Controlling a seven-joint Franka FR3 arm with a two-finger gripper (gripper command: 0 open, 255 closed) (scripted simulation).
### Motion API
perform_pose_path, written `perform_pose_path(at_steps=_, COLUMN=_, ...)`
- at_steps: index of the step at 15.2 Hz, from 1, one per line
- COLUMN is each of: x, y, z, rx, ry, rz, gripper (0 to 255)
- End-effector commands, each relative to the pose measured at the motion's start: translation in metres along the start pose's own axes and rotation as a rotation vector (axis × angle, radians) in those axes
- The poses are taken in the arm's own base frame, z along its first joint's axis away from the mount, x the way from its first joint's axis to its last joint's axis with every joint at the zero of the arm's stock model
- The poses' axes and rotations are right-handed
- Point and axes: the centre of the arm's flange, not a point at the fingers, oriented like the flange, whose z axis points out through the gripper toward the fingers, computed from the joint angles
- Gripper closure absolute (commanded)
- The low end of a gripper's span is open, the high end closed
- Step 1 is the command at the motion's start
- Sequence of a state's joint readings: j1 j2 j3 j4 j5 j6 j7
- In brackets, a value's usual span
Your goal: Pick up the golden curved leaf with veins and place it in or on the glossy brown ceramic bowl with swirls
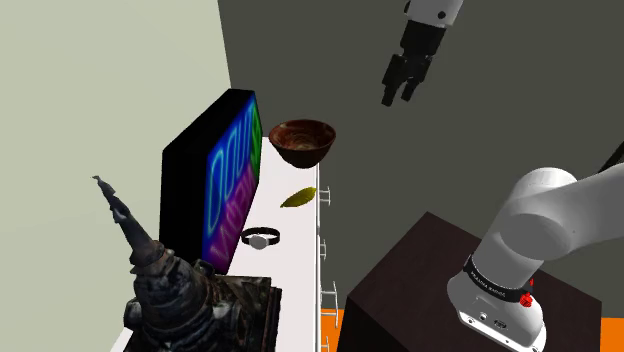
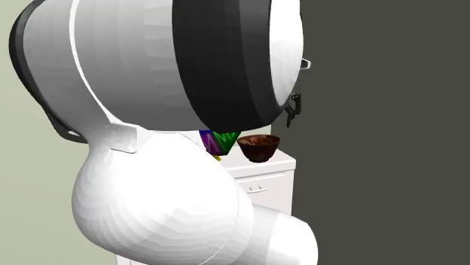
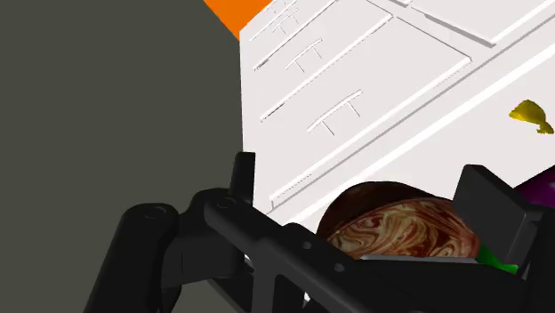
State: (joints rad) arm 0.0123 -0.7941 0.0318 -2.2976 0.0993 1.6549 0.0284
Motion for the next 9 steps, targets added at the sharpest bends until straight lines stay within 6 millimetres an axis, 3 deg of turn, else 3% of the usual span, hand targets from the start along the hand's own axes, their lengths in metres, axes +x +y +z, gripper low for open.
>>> perform_pose_path(at_steps=1, x=0.000, y=0.000, z=0.000, rx=0.000, ry=0.000, rz=0.000, gripper=0)
perform_pose_path(at_steps=9, x=0.062, y=-0.079, z=0.056, rx=0.006, ry=-0.113, rz=-0.330, gripper=0)
